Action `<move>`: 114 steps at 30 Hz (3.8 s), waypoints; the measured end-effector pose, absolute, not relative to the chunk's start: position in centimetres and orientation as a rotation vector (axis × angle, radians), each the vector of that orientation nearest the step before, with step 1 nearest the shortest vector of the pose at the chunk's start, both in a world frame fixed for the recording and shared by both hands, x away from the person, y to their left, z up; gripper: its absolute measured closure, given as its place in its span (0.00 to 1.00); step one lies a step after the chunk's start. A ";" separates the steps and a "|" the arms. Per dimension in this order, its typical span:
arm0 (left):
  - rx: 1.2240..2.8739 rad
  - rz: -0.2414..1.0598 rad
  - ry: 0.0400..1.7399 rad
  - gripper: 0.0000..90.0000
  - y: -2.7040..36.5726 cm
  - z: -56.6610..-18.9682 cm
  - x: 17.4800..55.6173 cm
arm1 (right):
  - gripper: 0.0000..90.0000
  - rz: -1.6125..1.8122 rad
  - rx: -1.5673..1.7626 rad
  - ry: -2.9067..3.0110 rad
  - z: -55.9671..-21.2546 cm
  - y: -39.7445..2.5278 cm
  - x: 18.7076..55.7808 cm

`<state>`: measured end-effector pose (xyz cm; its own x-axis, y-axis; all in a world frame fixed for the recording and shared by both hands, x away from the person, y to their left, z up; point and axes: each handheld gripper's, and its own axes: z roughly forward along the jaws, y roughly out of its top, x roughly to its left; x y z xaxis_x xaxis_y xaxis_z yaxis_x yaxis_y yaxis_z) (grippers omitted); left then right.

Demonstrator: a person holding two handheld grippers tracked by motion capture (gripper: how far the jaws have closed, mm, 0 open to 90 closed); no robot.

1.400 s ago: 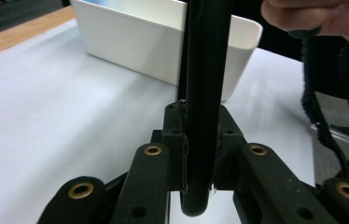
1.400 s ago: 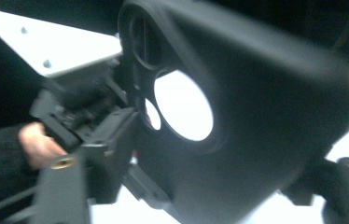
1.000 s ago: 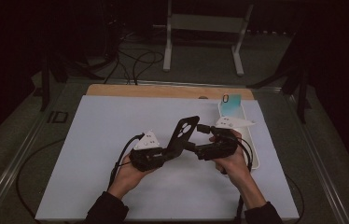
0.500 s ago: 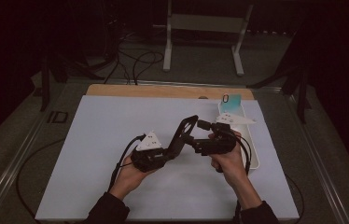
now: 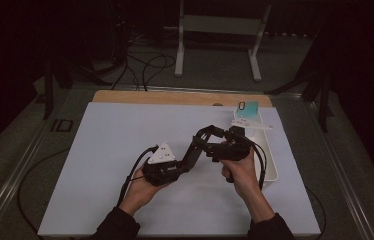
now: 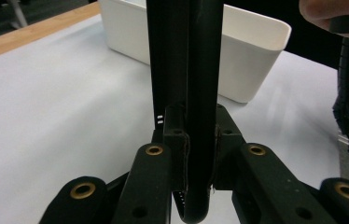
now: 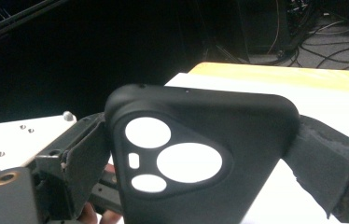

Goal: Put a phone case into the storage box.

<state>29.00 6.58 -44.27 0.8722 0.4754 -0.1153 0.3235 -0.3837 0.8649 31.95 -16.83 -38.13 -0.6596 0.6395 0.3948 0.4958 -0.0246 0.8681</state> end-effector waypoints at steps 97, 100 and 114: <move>1.799 0.628 0.975 0.00 23.1 -48.7 23.6 | 0.15 1.526 1.183 2.035 -36.8 -19.1 34.7; 1.796 0.627 0.982 0.00 23.1 -48.7 23.6 | 0.15 1.515 1.194 2.032 -36.8 -19.4 35.1; 1.802 0.645 0.994 0.00 23.2 -48.8 23.6 | 0.15 1.468 1.197 2.022 -36.4 -19.7 36.9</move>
